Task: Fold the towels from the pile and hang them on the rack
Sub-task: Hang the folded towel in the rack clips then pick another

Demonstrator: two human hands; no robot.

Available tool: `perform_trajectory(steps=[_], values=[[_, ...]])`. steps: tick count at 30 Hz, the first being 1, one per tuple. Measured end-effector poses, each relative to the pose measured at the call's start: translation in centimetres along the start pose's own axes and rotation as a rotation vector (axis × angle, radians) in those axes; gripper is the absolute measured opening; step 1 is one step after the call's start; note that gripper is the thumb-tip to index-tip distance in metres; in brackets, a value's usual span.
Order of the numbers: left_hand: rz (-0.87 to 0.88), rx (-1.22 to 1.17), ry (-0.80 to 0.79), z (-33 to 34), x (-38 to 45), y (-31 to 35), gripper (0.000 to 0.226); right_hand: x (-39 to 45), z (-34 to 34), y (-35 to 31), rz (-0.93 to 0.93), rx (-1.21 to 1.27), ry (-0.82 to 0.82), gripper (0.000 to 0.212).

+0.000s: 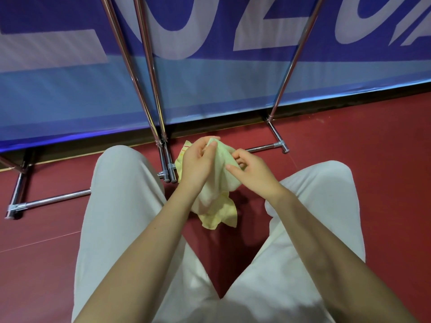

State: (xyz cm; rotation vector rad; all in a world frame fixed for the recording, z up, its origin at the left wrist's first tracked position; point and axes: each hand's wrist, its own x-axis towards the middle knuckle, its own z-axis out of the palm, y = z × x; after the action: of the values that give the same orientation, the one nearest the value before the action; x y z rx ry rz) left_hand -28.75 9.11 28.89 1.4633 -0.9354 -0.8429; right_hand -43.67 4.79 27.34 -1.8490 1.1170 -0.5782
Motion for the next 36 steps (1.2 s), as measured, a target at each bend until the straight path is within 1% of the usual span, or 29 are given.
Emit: perform_trajectory(steps=[2,3,4,7,9,12,16,19,21,24,26,30,32,33,34,35,36], values=[[0.022,0.032,0.009,-0.8,0.1,0.1,0.020,-0.2,0.0,0.5,-0.011,-0.103,-0.025,0.006],[0.031,0.041,0.015,-1.2,0.2,0.1,0.021,-0.3,0.0,0.6,-0.025,-0.148,-0.020,0.008],[0.034,0.044,0.018,-1.6,0.3,0.1,0.021,-0.4,0.1,0.8,-0.034,-0.167,-0.006,0.012],[0.053,0.056,0.021,-2.8,0.1,0.3,0.021,-0.4,0.0,1.2,-0.028,-0.161,0.048,0.012],[0.047,0.065,0.008,-3.4,0.0,0.1,0.020,-0.4,0.0,1.4,-0.032,-0.204,0.052,0.014],[0.026,0.049,0.000,-4.1,-0.2,-0.4,0.022,-0.6,-0.1,1.4,-0.121,-0.357,0.098,0.015],[-0.016,0.007,0.064,-5.1,-0.4,-0.4,0.020,-0.5,-0.1,1.5,-0.230,-0.330,0.221,0.019],[-0.019,-0.028,0.104,-5.5,-0.6,-0.3,0.020,-0.4,0.4,1.2,-0.231,-0.238,0.296,0.022],[-0.012,-0.052,0.126,-5.7,-0.7,-0.2,0.020,-0.2,0.6,1.1,-0.175,-0.127,0.271,0.023],[0.005,-0.068,0.143,-6.0,-0.8,-0.1,0.020,-0.1,0.8,0.8,-0.024,0.089,0.186,0.024],[0.019,-0.062,0.140,-6.2,-0.8,-0.1,0.020,-0.2,0.9,0.6,0.009,0.089,0.179,0.025],[0.052,-0.055,0.144,-6.4,-0.8,0.0,0.020,-0.1,0.8,0.1,-0.003,0.110,0.167,0.020],[0.076,-0.040,0.131,-6.5,-0.8,0.1,0.019,0.0,0.5,0.2,0.023,0.055,0.105,0.030],[0.087,-0.032,0.117,-6.5,-0.8,0.1,0.019,-0.1,0.5,0.3,0.040,0.034,0.062,0.028],[0.097,-0.023,0.101,-6.5,-0.9,0.1,0.020,-0.1,0.5,0.3,0.047,0.023,0.030,0.020],[0.107,-0.012,0.090,-6.5,-0.9,0.1,0.020,-0.2,0.5,0.2,0.047,0.029,0.014,0.012],[0.116,-0.001,0.089,-6.6,-0.9,0.1,0.020,-0.3,0.4,0.1,0.046,0.049,0.014,0.009]])
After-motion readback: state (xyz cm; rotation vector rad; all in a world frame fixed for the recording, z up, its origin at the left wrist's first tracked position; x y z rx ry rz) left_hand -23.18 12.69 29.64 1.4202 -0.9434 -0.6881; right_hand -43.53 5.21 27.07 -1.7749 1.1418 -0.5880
